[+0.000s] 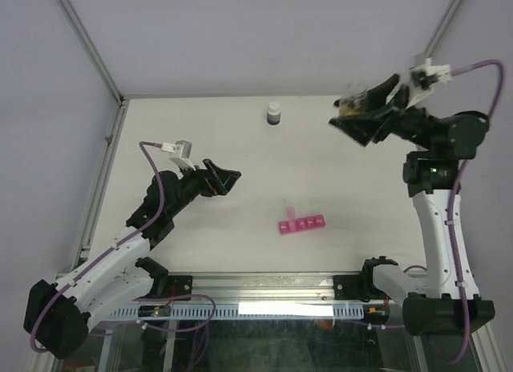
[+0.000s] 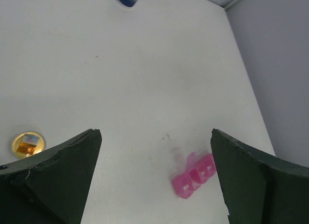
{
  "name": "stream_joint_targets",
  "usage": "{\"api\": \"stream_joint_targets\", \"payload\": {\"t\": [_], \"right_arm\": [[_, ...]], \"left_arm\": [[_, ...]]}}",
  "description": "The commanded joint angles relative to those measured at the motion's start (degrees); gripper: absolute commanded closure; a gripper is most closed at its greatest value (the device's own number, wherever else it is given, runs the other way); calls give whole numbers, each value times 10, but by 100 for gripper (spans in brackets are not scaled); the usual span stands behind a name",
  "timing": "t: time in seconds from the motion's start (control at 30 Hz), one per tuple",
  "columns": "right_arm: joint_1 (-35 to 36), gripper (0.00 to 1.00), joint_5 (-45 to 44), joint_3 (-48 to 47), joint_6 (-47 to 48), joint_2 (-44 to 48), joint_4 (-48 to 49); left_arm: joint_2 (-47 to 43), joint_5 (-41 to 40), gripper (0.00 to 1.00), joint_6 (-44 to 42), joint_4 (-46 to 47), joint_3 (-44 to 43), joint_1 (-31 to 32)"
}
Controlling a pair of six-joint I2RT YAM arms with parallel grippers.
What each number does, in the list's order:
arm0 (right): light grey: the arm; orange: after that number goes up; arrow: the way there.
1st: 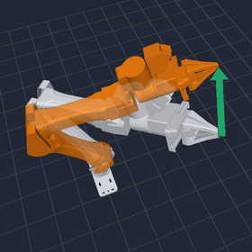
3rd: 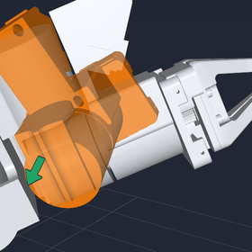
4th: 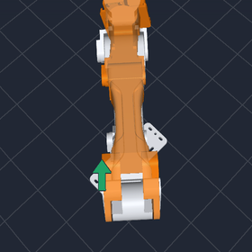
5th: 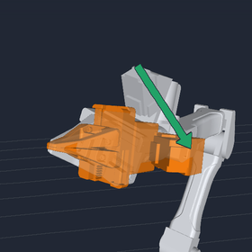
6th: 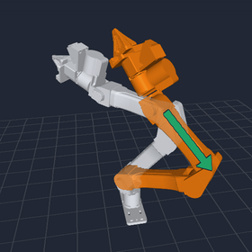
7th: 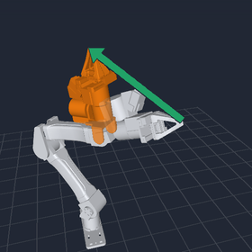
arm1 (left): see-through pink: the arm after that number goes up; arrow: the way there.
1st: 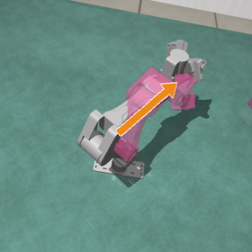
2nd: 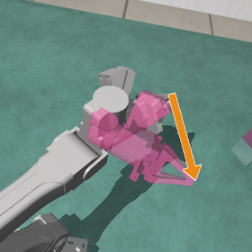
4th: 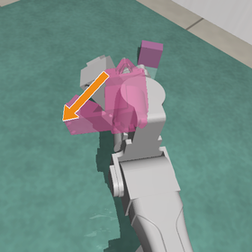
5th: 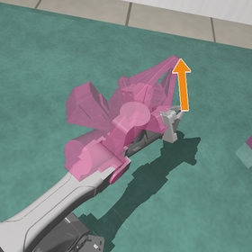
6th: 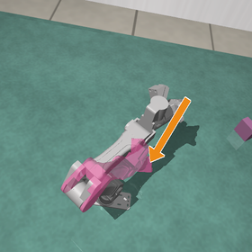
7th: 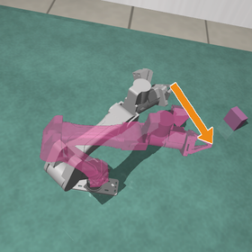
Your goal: Sort the pills into containers
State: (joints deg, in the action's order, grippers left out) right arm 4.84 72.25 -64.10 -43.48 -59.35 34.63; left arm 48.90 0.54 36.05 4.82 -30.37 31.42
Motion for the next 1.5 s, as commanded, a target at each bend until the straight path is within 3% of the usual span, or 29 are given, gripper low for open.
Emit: {"api": "stream_joint_targets", "payload": {"t": [0.0, 0.03, 0.07, 0.1, 0.13, 0.2, 0.23, 0.27, 0.3, 0.33, 0.37, 0.43, 0.5, 0.53, 0.6, 0.67, 0.77, 0.93, 1.17, 1.47], "right_arm": [[-73, 100, -177, -109, 185, -2, -290], [-63, 100, -82, -60, 65, 1, -140], [-23, 100, -27, 7, -86, 11, 117], [-8, 100, -13, 51, -171, 20, 295], [-19, 100, -23, 60, -153, 28, 290], [-89, 100, -75, -33, 19, 11, -101], [-95, 100, -73, -54, 101, -1, -144], [-86, 100, -15, -24, 38, -1, -23], [-70, 100, 17, 26, -57, 0, 178], [-58, 100, 53, 54, -94, 0, 281], [-60, 100, 88, 63, -57, 1, 257], [-80, 100, 144, 35, 165, 6, -55], [-91, 100, 126, -46, 711, -2, -595], [-70, 100, 88, -72, 901, -18, -777], [-43, 100, 19, -62, 1034, -36, -884], [-31, 100, -9, -20, 1105, -41, -937], [-9, 100, -52, 53, 1158, -28, -935], [47, 100, -148, 133, 1177, -24, -893], [127, 100, -244, 183, 1147, -65, -836], [191, 100, -329, 189, 1094, -98, -810]], "left_arm": [[-5, 143, 1, -11, 175, 29, -3], [0, 163, 1, -11, 189, 29, -3], [4, 180, 1, -14, 196, 28, -3], [6, 197, 1, -19, 203, 28, -4], [9, 212, 1, -25, 213, 31, -3], [14, 235, 1, -24, 251, 42, -3], [16, 248, 1, -22, 274, 47, -3], [19, 266, 1, -24, 293, 50, -3], [20, 284, 1, -31, 305, 52, -3], [21, 299, 1, -44, 316, 57, -3], [21, 314, 1, -60, 325, 62, -3], [26, 335, 1, -70, 371, 89, -3], [36, 361, 1, -69, 448, 124, -3], [40, 370, 1, -70, 487, 142, -2], [38, 370, 1, -95, 564, 183, 7], [24, 328, 1, -163, 593, 215, 45], [17, 259, 1, -315, 545, 222, 140], [132, 216, 2, -455, 525, 203, 239], [284, 173, 1, -493, 601, 195, 260], [345, 98, 1, -486, 628, 213, 260]]}}
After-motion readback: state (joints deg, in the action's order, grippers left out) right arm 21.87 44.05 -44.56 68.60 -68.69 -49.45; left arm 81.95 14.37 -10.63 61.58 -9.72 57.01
